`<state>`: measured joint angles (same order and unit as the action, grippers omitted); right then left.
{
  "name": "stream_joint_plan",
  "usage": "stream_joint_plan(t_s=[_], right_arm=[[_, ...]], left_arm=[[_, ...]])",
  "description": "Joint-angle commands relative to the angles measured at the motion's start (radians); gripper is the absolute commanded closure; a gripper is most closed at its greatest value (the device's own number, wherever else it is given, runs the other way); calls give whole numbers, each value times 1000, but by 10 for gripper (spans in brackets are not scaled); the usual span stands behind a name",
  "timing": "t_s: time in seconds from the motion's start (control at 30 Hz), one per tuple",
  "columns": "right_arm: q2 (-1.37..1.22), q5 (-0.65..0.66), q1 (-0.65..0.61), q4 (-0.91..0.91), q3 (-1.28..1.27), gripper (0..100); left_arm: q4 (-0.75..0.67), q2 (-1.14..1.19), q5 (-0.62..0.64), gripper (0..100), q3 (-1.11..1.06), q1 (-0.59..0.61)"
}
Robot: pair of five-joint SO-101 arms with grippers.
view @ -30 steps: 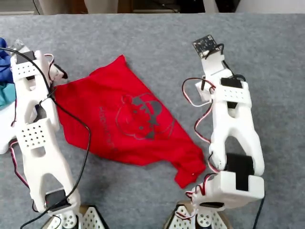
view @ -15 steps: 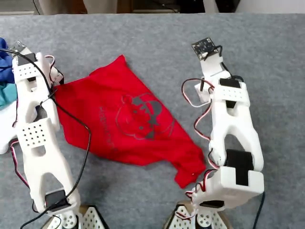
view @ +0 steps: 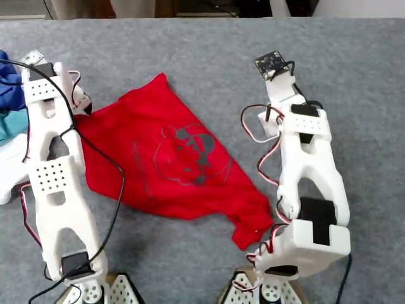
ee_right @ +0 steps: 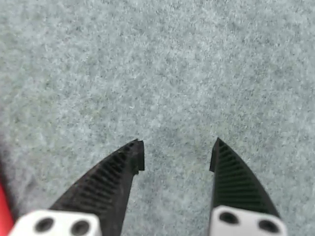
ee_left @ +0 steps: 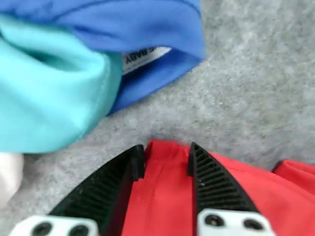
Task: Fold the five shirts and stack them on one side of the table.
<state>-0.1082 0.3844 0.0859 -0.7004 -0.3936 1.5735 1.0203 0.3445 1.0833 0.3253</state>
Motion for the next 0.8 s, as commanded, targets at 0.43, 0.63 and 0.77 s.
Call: stream_joint_plan(t_s=[0.43, 0.63, 0.77], right_arm=[[4, -3, -13, 14, 44, 764], [4, -3, -13, 15, 44, 764], [4, -2, -13, 15, 45, 764]], left_arm=[[-34, 84, -34, 978, 40, -6], [-51, 76, -34, 981, 74, 5], [38, 76, -61, 981, 218, -2]])
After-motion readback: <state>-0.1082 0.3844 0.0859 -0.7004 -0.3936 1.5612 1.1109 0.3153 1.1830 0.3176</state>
